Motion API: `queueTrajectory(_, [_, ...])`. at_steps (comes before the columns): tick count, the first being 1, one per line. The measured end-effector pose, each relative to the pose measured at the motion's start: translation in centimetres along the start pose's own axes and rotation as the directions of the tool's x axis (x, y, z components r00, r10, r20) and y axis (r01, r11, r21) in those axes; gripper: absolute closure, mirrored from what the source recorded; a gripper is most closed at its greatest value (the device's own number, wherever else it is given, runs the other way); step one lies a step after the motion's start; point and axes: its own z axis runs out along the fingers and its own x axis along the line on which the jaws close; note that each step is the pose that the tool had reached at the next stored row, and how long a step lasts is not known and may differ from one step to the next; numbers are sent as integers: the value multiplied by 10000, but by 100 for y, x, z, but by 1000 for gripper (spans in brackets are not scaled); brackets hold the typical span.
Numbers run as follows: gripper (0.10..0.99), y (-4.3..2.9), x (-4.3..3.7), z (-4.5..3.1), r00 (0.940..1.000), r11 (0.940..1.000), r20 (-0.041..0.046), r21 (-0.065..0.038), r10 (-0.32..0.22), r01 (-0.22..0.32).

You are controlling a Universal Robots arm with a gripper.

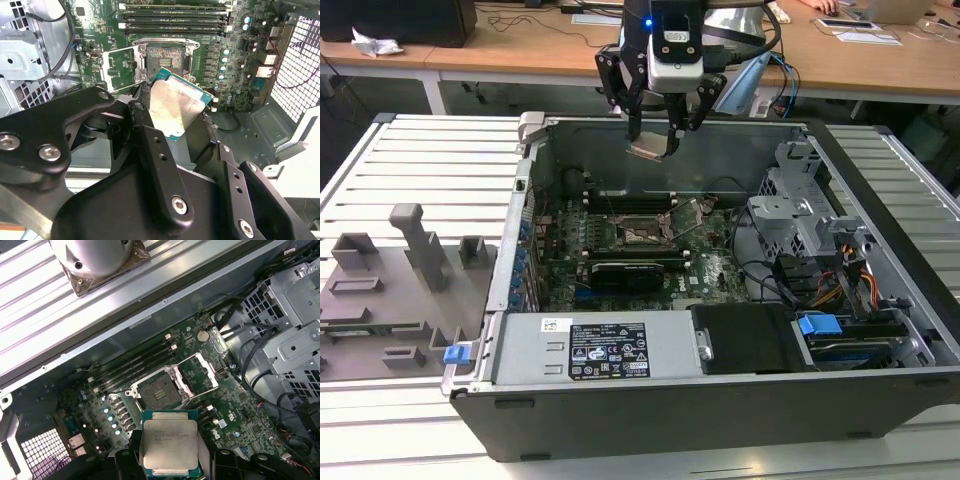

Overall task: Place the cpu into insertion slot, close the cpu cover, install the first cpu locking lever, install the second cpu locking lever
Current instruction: 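Place the cpu into insertion slot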

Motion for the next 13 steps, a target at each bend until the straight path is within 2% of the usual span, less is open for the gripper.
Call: queueTrajectory(13, [561, 0, 0, 4, 9980, 9980, 56, -14, 630, -630])
